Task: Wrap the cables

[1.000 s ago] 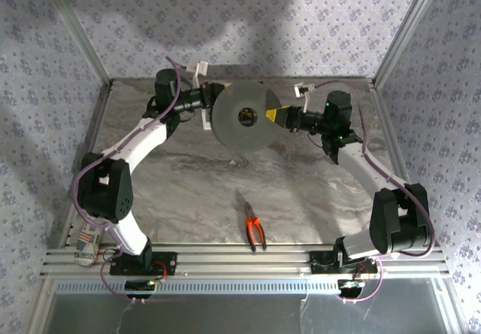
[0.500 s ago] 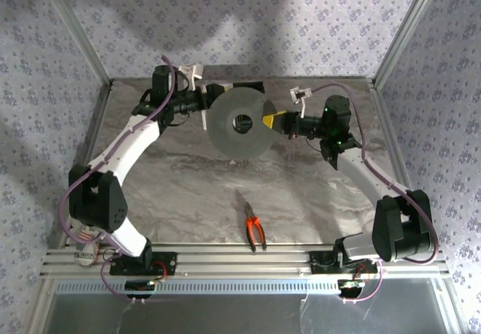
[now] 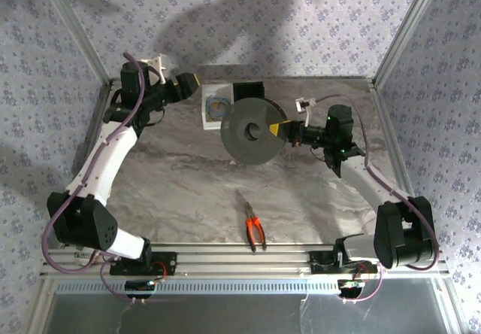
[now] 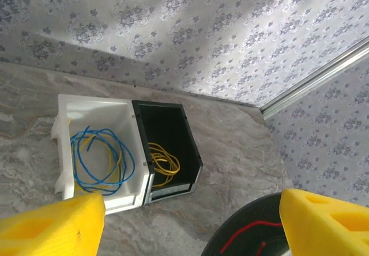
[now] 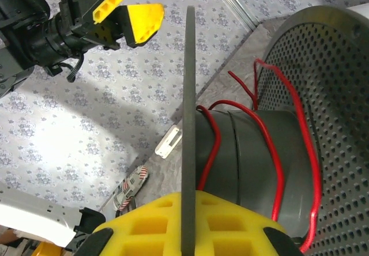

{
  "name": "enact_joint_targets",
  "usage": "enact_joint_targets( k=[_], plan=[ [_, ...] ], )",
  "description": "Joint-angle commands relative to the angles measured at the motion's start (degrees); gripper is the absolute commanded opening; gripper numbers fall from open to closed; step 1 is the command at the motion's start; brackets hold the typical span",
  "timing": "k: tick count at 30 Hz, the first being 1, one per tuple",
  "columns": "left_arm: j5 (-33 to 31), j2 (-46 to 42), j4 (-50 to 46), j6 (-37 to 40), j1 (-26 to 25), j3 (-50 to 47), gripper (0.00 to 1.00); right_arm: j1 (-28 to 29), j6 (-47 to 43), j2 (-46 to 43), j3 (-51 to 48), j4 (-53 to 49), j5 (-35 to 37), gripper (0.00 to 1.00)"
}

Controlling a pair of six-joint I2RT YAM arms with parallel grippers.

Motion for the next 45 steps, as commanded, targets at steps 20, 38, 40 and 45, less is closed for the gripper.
enact_joint_targets(
  k=[20,38,40,45],
  plan=[
    [-30.2,-16.7,-10.1,15.9,-9.2,-16.6,1.0,1.9,14.4,20.9,-8.9,14.7,7.1,0.0],
    [-27.3,-16.0,-7.7,14.7,-9.0,-17.3,1.0,5.2,-1.4,14.8,-10.0,-7.2,15.9,0.57],
    [-27.0,-16.3,-7.5,14.7,-8.9,-17.4,1.0,5.0,-3.4,12.8,-9.0,-11.0,16.6,0.67],
    [-26.8,-17.6,-5.7,15.7,-8.7,-17.8,1.0,4.0,-11.0,4.5,-5.4,-23.5,22.0,0.82]
  ],
)
